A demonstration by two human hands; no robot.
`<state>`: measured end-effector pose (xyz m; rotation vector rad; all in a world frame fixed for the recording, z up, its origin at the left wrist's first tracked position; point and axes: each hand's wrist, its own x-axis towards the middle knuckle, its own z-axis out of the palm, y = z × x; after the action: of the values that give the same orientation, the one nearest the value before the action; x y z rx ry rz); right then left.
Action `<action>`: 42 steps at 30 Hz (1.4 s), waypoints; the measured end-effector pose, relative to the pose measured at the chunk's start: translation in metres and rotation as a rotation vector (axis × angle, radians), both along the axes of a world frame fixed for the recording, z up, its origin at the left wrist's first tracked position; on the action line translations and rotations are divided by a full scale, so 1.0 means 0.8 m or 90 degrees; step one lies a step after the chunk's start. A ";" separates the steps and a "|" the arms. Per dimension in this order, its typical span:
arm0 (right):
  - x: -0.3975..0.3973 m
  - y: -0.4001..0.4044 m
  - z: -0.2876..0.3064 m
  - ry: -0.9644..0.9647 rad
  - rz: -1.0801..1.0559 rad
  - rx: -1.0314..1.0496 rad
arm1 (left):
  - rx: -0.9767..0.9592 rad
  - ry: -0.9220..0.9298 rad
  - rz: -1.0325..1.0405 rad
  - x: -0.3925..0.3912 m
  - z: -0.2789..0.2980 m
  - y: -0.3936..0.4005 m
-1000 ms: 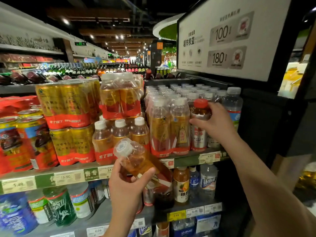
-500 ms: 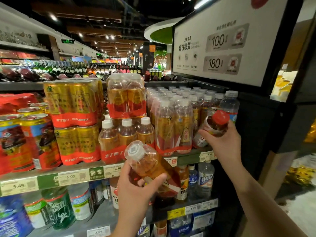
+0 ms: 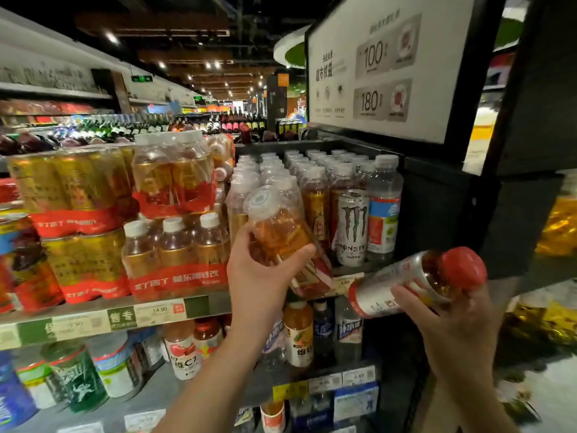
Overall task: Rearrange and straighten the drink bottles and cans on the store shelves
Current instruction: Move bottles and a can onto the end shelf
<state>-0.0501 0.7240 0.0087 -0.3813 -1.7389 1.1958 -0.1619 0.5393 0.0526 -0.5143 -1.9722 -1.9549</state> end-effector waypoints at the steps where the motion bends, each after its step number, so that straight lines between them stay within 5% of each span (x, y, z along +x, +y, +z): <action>1: 0.006 0.009 0.000 -0.009 0.021 -0.024 | -0.010 0.009 0.020 -0.003 0.005 0.016; 8: 0.036 0.056 0.001 -0.041 0.092 0.009 | -0.115 0.086 0.207 -0.025 0.017 0.111; 16: 0.042 0.093 -0.002 -0.113 0.228 -0.160 | -0.274 0.130 0.375 -0.042 0.007 0.160; 34: 0.039 0.109 -0.021 -0.074 0.339 -0.187 | -0.475 0.121 0.452 -0.052 0.007 0.176; 42: 0.052 0.115 -0.026 -0.063 0.336 -0.152 | -0.516 0.379 0.440 -0.051 0.003 0.188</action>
<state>-0.0082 0.8163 -0.0124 -0.1192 -1.8467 1.7972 -0.2024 0.6894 0.0550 -0.4276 -2.0512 -0.4791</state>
